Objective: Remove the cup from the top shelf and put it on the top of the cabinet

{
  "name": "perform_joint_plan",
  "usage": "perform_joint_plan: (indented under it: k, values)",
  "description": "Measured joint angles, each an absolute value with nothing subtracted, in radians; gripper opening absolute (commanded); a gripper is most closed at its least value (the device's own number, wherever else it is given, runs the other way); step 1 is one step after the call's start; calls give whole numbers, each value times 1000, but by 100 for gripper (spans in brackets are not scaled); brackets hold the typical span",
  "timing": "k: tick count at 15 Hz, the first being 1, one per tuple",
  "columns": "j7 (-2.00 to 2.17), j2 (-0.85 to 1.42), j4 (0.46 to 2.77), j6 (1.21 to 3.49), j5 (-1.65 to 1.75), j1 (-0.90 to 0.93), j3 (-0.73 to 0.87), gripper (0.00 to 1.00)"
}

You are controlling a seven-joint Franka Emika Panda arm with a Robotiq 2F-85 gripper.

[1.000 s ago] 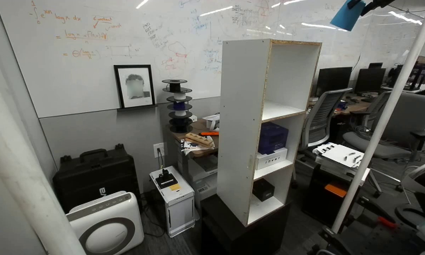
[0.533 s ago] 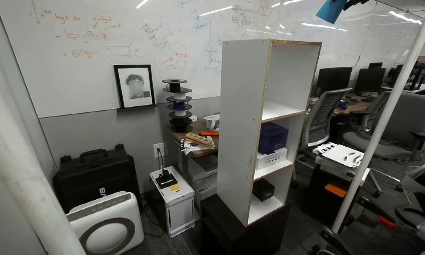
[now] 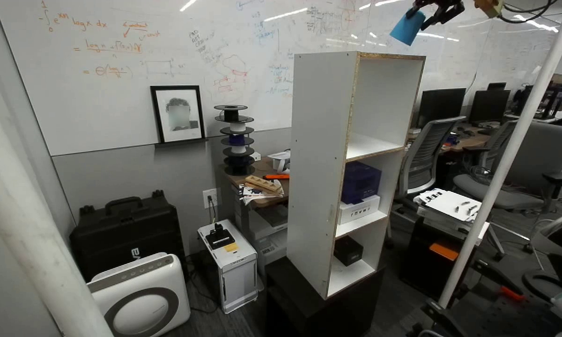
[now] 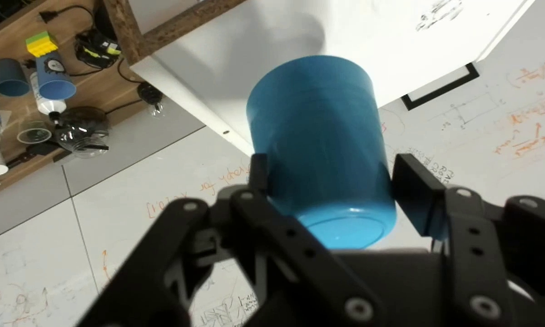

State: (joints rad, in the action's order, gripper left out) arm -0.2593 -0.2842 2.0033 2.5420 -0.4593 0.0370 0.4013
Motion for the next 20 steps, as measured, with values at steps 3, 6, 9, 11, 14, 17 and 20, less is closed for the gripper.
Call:
perform_joint_plan:
  k: [3, 6, 9, 11, 14, 17, 20]
  values:
    - [-267, -227, 1964, 2542, -498, 36, 392, 43]
    - [-268, -199, 1938, 2537, -511, 24, 379, 43]
    - [-268, -190, 1923, 2519, -511, -1, 366, 43]
    - [-265, -187, 1916, 2493, -511, -20, 356, 43]
    - [-263, -186, 1905, 2435, -510, -46, 345, 43]
    - [-250, -186, 1890, 2370, -491, -68, 337, 43]
    - [-223, -173, 1882, 2360, -467, -80, 317, 43]
